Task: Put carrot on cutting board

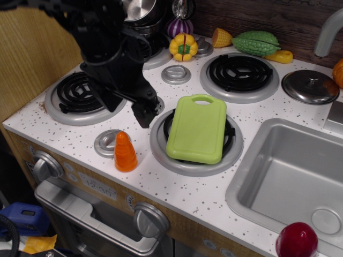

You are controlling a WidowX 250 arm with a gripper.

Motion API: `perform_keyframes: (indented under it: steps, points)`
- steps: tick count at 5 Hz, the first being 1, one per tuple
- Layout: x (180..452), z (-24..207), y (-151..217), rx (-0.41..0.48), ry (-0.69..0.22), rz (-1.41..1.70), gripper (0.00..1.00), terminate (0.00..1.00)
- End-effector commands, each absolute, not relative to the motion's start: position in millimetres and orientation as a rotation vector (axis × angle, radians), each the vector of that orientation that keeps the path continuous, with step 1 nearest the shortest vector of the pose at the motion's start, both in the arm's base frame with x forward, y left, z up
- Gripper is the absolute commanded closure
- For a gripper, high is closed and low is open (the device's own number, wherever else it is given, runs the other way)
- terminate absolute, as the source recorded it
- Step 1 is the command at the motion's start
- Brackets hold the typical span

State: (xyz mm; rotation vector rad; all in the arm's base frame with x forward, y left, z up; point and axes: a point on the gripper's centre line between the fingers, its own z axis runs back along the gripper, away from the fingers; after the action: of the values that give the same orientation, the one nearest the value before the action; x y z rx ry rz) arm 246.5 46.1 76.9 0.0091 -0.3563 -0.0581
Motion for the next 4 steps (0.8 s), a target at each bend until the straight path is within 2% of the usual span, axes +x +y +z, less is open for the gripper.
perform_keyframes:
  steps: [1, 4]
  points:
    - [245, 72, 53, 0.006, -0.386, -0.064, 0.0, 0.0]
    - [236, 49, 59, -0.021, -0.415, -0.071, 0.0, 0.0]
